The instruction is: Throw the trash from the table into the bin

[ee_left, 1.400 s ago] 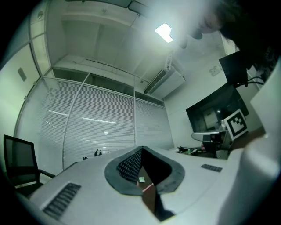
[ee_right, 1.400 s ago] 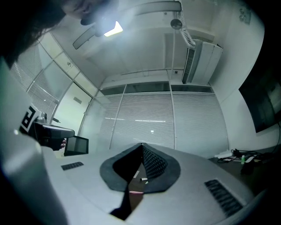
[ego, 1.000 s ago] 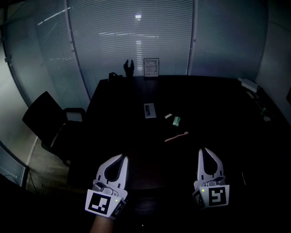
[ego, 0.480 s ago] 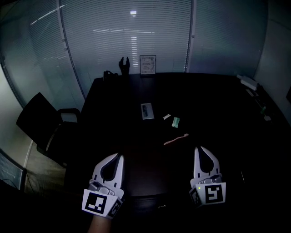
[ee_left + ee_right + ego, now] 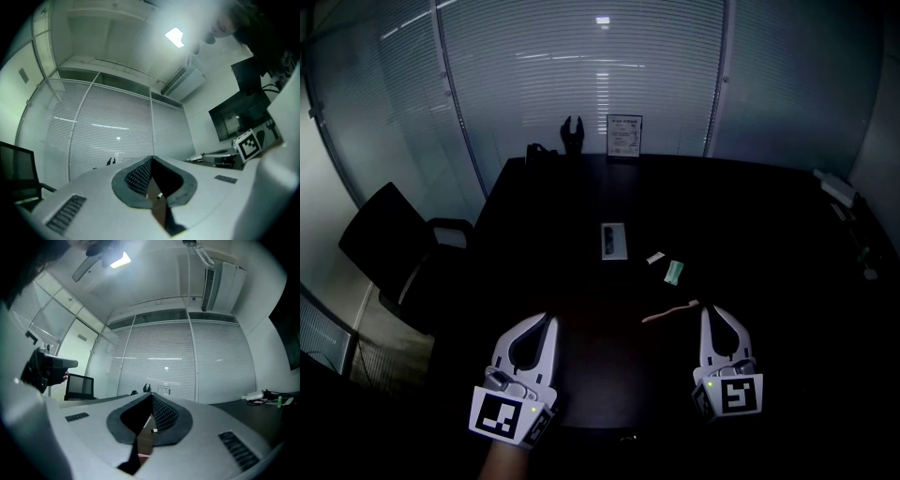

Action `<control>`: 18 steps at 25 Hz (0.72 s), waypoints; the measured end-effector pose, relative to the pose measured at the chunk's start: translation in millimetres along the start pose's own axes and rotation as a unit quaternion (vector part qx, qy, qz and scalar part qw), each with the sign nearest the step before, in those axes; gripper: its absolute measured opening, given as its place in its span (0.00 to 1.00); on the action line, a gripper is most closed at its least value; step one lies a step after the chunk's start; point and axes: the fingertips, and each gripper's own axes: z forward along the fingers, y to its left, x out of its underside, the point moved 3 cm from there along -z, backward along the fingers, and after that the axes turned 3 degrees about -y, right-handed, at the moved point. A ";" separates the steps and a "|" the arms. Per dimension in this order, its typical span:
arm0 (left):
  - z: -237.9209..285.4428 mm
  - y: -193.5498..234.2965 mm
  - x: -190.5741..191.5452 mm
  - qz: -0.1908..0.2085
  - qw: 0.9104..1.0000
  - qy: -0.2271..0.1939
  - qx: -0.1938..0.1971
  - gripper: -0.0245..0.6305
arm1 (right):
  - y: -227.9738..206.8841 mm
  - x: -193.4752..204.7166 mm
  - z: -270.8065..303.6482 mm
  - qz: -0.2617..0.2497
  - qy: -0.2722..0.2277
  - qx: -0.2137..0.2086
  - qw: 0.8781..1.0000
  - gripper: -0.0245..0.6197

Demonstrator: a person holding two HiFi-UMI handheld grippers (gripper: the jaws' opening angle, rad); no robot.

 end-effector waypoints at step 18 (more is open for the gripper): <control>41.5 21.1 20.1 0.000 0.998 0.024 -0.051 0.04 | 3.6 143.8 74.5 -0.068 0.239 -0.232 0.940 0.16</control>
